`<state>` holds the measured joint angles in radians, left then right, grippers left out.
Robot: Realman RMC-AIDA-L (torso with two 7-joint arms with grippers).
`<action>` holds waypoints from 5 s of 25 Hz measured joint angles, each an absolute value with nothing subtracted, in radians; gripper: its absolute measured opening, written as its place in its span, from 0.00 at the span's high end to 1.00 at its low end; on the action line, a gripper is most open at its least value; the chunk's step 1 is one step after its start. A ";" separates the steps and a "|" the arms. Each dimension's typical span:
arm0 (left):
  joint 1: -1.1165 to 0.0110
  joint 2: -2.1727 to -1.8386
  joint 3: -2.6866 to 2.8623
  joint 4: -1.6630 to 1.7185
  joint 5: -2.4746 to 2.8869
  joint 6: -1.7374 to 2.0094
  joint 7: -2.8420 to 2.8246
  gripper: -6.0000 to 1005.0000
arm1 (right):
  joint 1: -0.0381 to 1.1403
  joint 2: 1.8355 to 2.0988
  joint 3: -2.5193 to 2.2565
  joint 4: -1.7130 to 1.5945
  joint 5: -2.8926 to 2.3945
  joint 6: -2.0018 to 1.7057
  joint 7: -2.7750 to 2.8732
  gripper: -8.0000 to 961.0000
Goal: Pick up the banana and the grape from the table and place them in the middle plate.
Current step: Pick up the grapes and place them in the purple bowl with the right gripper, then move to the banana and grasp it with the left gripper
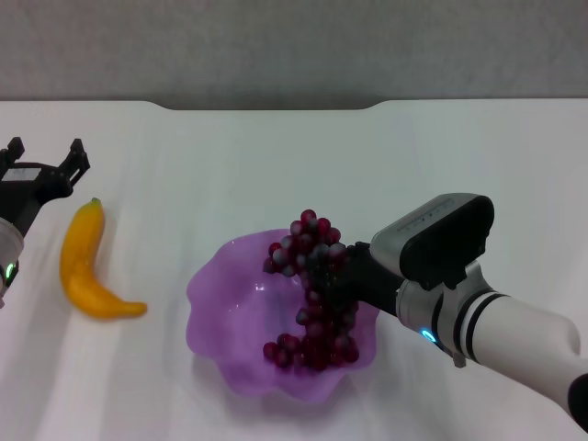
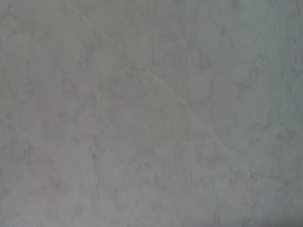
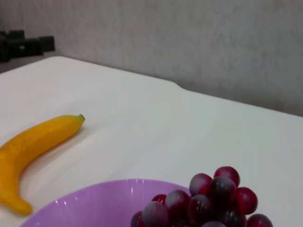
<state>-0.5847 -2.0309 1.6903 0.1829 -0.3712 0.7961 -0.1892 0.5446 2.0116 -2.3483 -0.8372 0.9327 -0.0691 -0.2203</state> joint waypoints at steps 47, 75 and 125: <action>-0.579 -2.031 1.689 0.183 -0.371 0.796 -0.185 0.13 | 0.521 2.008 -2.129 -0.700 0.919 -0.363 -0.279 0.09; -0.609 -2.030 1.690 0.203 -0.372 0.712 -0.181 0.13 | 0.490 2.016 -2.101 -0.414 0.931 -0.822 -0.024 0.10; -0.541 -2.032 1.483 0.641 -0.373 -0.172 0.116 0.13 | 0.476 2.017 -2.111 -0.356 0.929 -0.813 -0.020 0.12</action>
